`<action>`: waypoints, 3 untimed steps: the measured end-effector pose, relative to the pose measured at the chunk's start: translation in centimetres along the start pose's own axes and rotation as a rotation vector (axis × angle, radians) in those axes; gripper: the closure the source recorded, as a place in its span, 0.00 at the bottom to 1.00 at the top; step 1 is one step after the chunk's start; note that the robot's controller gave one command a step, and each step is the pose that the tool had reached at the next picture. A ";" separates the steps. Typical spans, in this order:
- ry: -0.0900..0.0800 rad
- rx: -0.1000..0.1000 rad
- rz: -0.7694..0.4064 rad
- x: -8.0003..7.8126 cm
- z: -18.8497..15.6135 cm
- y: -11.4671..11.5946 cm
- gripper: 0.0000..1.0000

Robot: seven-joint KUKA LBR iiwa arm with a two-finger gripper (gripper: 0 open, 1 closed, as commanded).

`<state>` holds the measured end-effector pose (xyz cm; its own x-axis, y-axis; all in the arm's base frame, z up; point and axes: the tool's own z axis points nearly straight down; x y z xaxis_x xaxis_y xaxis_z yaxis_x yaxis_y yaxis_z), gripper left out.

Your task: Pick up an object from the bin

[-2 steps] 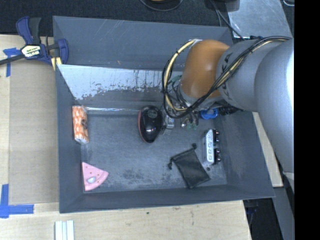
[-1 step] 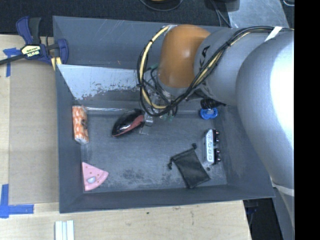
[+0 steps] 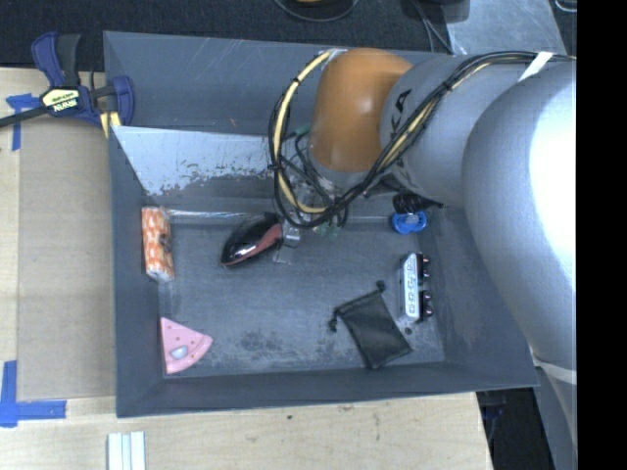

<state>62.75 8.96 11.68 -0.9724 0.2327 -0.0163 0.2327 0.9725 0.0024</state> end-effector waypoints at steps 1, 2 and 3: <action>-0.002 0.002 -0.162 0.7 -1.0 -4.9 0.00; -0.005 -0.002 -0.123 2.0 1.3 5.4 0.00; -0.005 0.000 0.004 3.9 3.5 1.7 0.00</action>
Offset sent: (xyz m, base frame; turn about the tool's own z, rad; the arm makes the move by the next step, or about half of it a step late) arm -0.0032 0.0993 -0.0244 -0.1080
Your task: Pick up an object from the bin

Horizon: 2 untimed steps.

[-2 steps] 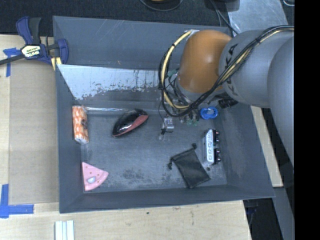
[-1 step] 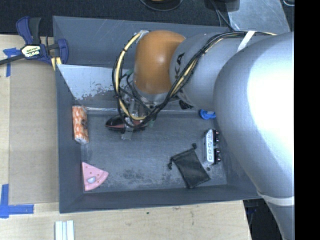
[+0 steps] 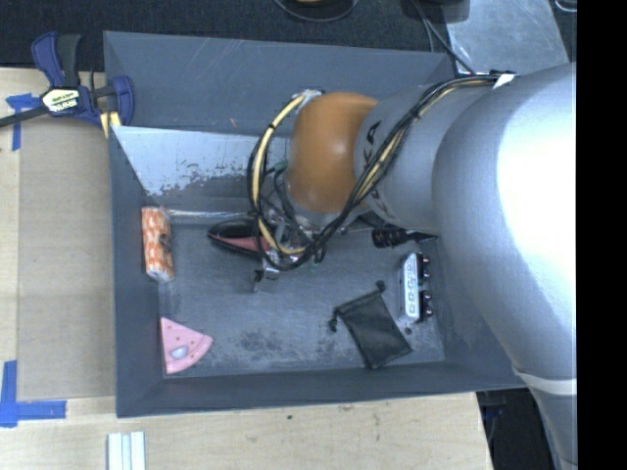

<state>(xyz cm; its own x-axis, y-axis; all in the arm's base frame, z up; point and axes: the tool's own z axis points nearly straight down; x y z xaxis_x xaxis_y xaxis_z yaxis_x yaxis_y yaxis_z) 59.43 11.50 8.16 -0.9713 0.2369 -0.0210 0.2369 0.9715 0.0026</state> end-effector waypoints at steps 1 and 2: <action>-0.003 -0.003 0.001 1.5 1.1 4.2 1.00; -0.003 -0.003 0.000 1.5 1.1 4.2 1.00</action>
Offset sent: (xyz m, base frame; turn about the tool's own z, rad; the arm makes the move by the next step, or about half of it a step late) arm 0.0000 0.0000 0.0000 0.0000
